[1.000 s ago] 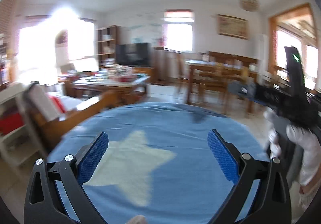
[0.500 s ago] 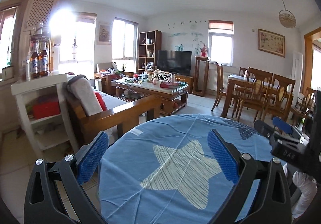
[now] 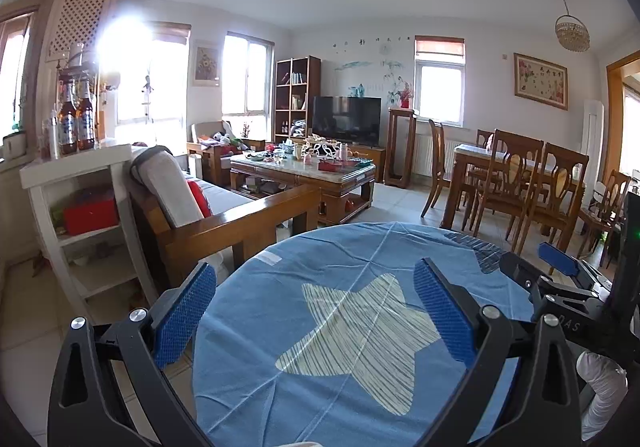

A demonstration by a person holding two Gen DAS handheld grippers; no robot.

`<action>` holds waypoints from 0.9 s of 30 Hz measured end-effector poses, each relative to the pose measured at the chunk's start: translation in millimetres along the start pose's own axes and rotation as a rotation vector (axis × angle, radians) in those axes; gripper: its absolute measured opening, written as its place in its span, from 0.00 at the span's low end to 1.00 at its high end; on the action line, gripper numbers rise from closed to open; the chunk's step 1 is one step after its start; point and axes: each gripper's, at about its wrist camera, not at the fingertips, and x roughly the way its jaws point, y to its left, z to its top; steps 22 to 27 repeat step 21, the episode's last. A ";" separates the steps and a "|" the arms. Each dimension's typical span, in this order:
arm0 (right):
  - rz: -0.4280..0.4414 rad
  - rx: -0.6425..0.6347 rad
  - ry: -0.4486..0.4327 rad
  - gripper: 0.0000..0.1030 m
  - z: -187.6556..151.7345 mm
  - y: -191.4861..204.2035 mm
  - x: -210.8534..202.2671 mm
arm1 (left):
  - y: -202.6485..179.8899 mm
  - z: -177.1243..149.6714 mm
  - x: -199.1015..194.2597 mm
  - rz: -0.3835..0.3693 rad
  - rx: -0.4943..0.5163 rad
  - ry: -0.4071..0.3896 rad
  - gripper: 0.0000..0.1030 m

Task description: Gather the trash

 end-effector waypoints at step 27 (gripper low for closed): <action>0.000 -0.013 0.010 0.95 1.2 1.7 -1.1 | 2.6 -3.1 0.5 0.008 -0.004 -0.005 0.95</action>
